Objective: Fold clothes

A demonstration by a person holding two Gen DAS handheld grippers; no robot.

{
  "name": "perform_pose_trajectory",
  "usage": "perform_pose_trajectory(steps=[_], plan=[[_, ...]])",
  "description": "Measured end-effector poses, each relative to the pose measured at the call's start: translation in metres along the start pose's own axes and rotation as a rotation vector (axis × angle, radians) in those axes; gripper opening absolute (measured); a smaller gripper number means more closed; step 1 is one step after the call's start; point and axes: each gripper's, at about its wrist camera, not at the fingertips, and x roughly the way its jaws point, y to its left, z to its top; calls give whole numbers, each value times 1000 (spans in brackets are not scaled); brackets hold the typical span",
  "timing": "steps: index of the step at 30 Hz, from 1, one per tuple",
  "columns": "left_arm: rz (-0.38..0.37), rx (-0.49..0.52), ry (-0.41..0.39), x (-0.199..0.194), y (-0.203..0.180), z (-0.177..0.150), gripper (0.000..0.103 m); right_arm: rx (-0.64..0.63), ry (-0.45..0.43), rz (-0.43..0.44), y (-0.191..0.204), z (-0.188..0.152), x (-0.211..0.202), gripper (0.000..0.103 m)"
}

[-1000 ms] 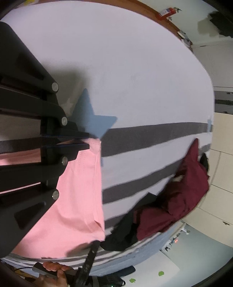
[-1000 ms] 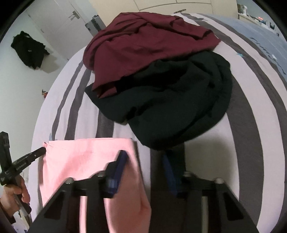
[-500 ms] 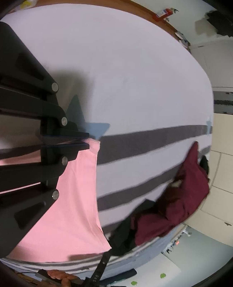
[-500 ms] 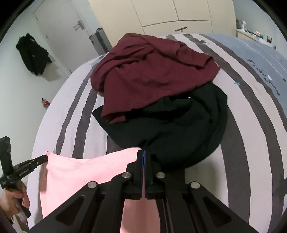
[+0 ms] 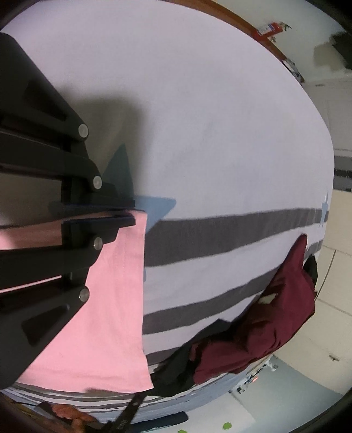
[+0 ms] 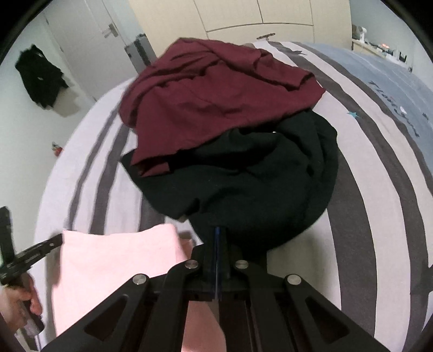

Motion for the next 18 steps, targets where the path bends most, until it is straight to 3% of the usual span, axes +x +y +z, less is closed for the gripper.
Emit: perform_pose_trajectory(steps=[6, 11, 18], plan=[[12, 30, 4, -6, -1, -6, 5, -57, 55, 62, -2, -18, -4, 7], [28, 38, 10, -8, 1, -14, 6, 6, 103, 101, -13, -35, 6, 10], [36, 23, 16, -10, 4, -16, 6, -69, 76, 209, 19, -39, -4, 10]])
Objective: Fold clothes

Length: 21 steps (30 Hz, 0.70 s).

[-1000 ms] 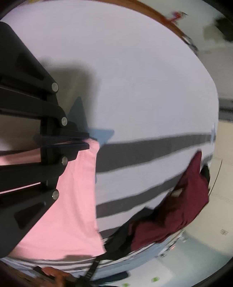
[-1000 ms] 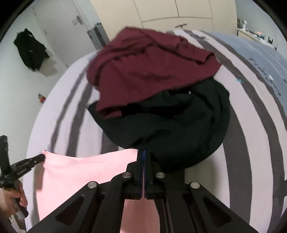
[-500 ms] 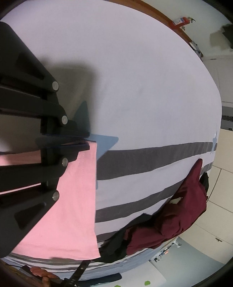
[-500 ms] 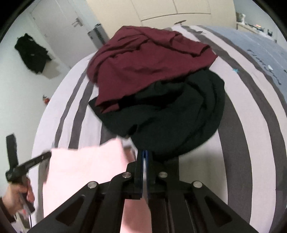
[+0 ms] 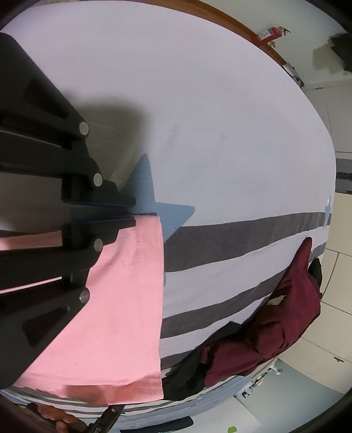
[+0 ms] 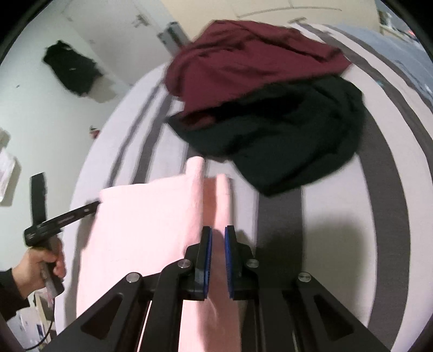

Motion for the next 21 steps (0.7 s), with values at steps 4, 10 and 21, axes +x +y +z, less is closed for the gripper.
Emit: perform_pose_trajectory(steps=[4, 10, 21], plan=[[4, -11, 3, 3, -5, 3, 6, -46, -4, 45, 27, 0, 3, 10], [13, -3, 2, 4, -8, 0, 6, -94, 33, 8, 44, -12, 19, 10], [3, 2, -8, 4, -4, -2, 6, -164, -18, -145, 31, 3, 7, 34]])
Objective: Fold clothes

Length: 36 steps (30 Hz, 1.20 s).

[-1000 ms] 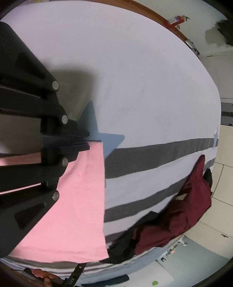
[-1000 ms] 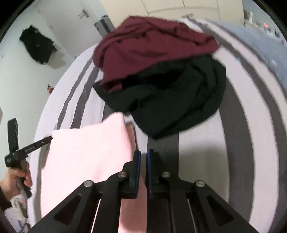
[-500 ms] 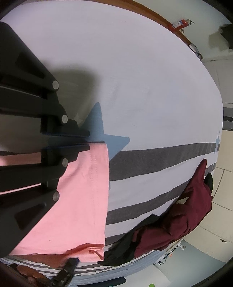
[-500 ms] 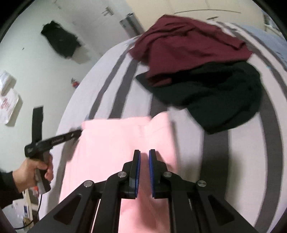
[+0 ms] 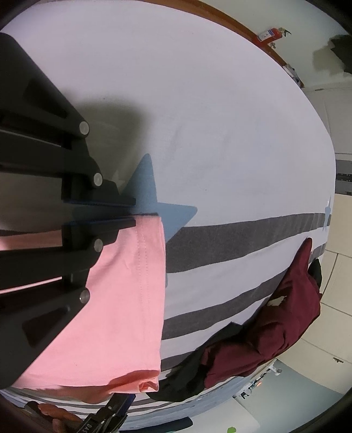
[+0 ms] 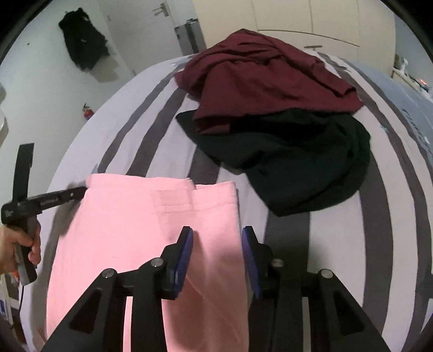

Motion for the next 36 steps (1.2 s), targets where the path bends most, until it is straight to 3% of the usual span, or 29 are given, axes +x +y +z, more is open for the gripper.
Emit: perform_pose_trajectory(steps=[8, 14, 16, 18, 20, 26, 36], plan=[[-8, 10, -2, -9, 8, -9, 6, -11, -33, 19, 11, 3, -3, 34], [-14, 6, -10, -16, 14, -14, 6, -2, 14, 6, 8, 6, 15, 34], [-16, 7, -12, -15, 13, -13, 6, 7, 18, 1, 6, 7, 17, 27], [-19, 6, -14, -16, 14, -14, 6, 28, 15, 7, 0, 7, 16, 9], [-19, 6, -16, -16, 13, -14, 6, 51, 13, 18, -6, 8, 14, 2], [-15, 2, -18, -18, 15, -15, 6, 34, 11, 9, -10, 9, 10, 1], [-10, 0, -16, -4, 2, -4, 6, 151, -59, -31, -44, 16, -17, 1]])
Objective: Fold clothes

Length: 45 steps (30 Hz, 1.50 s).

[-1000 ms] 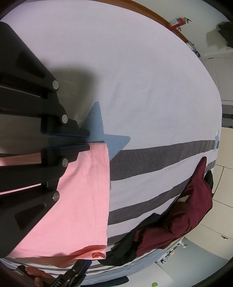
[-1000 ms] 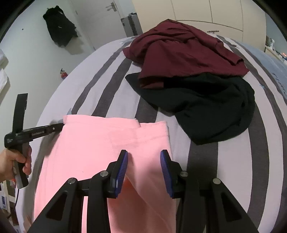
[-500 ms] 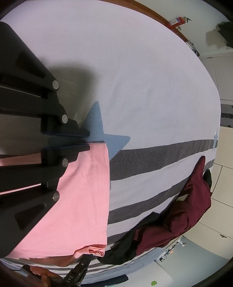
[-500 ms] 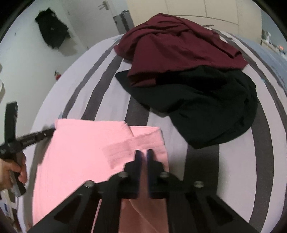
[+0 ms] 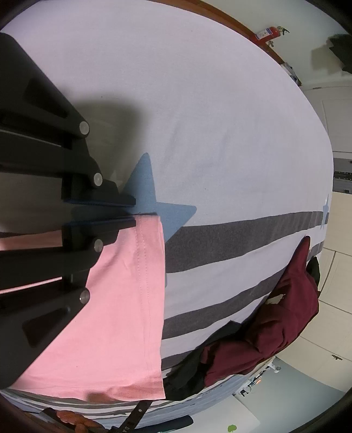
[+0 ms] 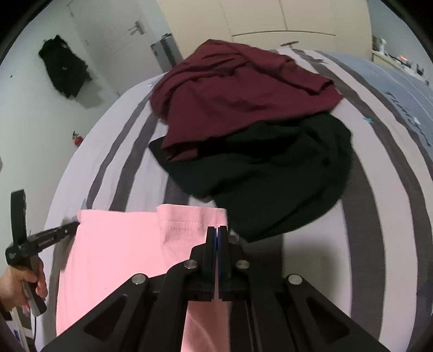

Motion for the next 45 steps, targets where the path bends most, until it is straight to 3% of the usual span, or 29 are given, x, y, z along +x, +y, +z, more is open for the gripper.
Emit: perform_pose_trajectory(steps=[7, 13, 17, 18, 20, 24, 26, 31, 35, 38, 40, 44, 45], plan=[[0, 0, 5, 7, -6, 5, 6, 44, 1, -71, -29, 13, 2, 0], [5, -8, 10, 3, -4, 5, 6, 57, 5, 25, -27, 18, -2, 3], [4, -8, 12, 6, -4, 7, 6, 4, 24, 47, -10, 15, 4, 27], [3, -7, 12, 7, -4, 7, 6, 6, 22, 58, -8, 15, 4, 27], [2, -6, 11, 7, -5, 8, 6, 27, 15, 76, -6, 15, 5, 27], [-2, -6, 7, 10, -5, 8, 6, 62, -39, 19, -6, 19, -5, 27], [-4, -5, 5, 6, -2, 5, 7, 80, -67, 42, -6, 21, -13, 27], [-6, -11, 3, 8, -4, 7, 7, -38, -44, 46, 17, 14, -12, 27], [-9, -2, 4, 8, -4, 7, 7, -53, -107, 133, 32, 7, -28, 27], [-9, 6, 3, 6, -2, 5, 7, -85, -88, 205, 46, 4, -23, 27], [-5, 6, 3, 7, -2, 6, 7, -128, -36, 165, 52, 1, -6, 27], [0, 10, 5, 6, -3, 5, 7, -40, 20, 42, 22, 0, 22, 25], [-2, 11, 7, 7, -3, 6, 7, -14, 27, 29, 13, 0, 26, 13]])
